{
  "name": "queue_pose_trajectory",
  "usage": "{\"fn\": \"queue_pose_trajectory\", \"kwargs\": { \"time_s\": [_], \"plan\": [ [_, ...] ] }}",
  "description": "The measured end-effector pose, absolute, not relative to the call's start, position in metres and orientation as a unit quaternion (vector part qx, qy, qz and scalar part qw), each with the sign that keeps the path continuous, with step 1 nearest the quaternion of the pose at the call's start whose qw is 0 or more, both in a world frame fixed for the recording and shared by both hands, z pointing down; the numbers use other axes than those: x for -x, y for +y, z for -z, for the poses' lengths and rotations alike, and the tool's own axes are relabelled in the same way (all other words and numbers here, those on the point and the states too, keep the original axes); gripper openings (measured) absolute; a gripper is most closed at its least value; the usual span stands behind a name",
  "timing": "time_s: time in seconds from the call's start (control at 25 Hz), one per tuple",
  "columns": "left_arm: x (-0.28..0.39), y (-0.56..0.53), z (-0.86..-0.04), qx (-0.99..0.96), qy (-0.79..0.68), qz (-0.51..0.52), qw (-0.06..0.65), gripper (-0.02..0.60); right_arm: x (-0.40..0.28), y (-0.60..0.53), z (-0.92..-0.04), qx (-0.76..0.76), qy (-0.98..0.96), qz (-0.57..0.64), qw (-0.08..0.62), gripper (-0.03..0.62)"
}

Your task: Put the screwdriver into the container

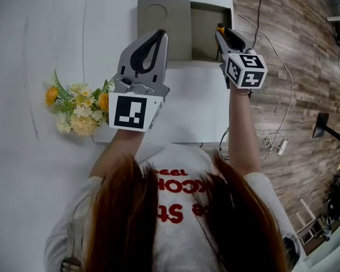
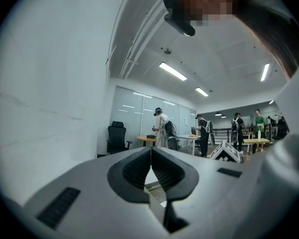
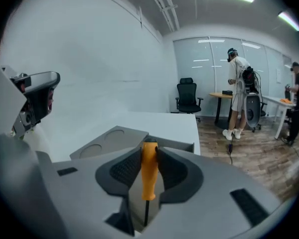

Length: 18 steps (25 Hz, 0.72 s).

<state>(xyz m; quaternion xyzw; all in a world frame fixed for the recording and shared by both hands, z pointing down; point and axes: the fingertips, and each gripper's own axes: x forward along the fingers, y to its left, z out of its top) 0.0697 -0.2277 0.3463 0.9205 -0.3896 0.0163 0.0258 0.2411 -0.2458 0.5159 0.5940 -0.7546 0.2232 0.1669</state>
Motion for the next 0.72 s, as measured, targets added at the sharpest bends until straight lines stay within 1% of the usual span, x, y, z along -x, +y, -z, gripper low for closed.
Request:
{"fn": "queue_pose_trajectory", "kwargs": {
  "time_s": [0.16, 0.4, 0.48, 0.56, 0.72],
  "plan": [
    [-0.069, -0.228, -0.343, -0.919, -0.393, -0.004, 0.019, 0.012, -0.236, -0.264, -0.543, -0.582, -0.75, -0.242, 0.198, 0.106],
    [-0.064, -0.227, -0.353, -0.917, -0.397, -0.023, 0.021, 0.011, -0.235, -0.282, -0.581, -0.576, -0.729, -0.272, 0.249, 0.106],
    [-0.061, -0.227, -0.356, -0.917, -0.397, -0.03, 0.017, 0.012, -0.233, -0.283, -0.589, -0.575, -0.724, -0.275, 0.265, 0.066],
    [-0.06, -0.228, -0.354, -0.916, -0.4, -0.026, 0.024, 0.012, -0.231, -0.283, -0.59, -0.575, -0.723, -0.276, 0.264, 0.064],
    [-0.06, -0.229, -0.347, -0.914, -0.405, -0.01, 0.03, 0.012, -0.234, -0.278, -0.571, -0.592, -0.729, -0.257, 0.229, 0.018]
  ]
}}
